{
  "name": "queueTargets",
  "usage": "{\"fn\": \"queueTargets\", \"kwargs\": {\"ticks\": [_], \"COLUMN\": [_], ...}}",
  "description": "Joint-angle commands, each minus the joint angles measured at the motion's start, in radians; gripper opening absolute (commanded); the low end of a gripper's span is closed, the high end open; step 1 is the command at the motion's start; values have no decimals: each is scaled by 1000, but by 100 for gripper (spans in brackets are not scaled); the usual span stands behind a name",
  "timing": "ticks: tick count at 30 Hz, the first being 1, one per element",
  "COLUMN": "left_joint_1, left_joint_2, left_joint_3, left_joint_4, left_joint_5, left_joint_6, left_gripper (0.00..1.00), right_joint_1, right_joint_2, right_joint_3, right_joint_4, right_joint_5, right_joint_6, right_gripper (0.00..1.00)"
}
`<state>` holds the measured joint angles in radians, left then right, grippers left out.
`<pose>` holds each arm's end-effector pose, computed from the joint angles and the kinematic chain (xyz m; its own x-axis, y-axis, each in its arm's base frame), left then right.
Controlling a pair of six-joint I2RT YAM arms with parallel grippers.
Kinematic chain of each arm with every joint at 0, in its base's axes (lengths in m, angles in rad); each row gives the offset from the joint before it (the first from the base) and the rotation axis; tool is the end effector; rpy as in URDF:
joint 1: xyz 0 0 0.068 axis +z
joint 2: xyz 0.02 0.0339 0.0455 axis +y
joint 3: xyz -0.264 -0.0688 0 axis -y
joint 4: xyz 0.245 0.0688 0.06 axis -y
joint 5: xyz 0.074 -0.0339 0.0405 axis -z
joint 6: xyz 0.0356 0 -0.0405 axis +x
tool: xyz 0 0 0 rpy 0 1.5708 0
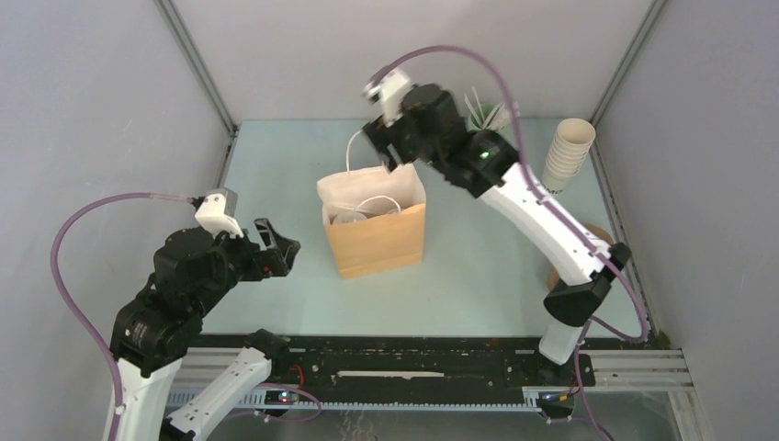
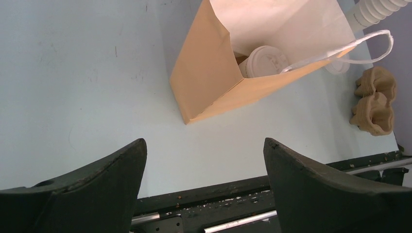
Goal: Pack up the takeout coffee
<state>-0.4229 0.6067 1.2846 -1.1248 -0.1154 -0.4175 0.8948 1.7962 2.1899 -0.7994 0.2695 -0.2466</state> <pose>0.0518 -0.0188 0.4171 -0.4872 -0.2224 -0.8445 0.1263 0.9389 -0.3202 0.2463 0.2919 0.4775 -0.0933 -0.4924 -0.8654 -0.6410 0.6948 -0.3262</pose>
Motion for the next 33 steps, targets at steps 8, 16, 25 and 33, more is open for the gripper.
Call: {"fn": "queueTargets", "kwargs": {"ticks": [8, 16, 25, 33], "left_joint_1": [7, 7, 7, 7], "left_joint_2": [51, 106, 148, 178], "left_joint_3": [22, 81, 116, 152], "left_joint_4": [-8, -51, -82, -110], "left_joint_5": [5, -52, -92, -114], "left_joint_6": [9, -15, -61, -69], "left_gripper": [94, 96, 96, 95], "right_joint_1": [-450, -553, -595, -606], "right_joint_2": [108, 364, 552, 640], "right_joint_3": [-69, 130, 231, 259], "right_joint_4": [215, 207, 336, 472], "right_joint_5": [-112, -43, 28, 47], "right_joint_6": [290, 207, 120, 27], "right_gripper": [79, 82, 70, 66]}}
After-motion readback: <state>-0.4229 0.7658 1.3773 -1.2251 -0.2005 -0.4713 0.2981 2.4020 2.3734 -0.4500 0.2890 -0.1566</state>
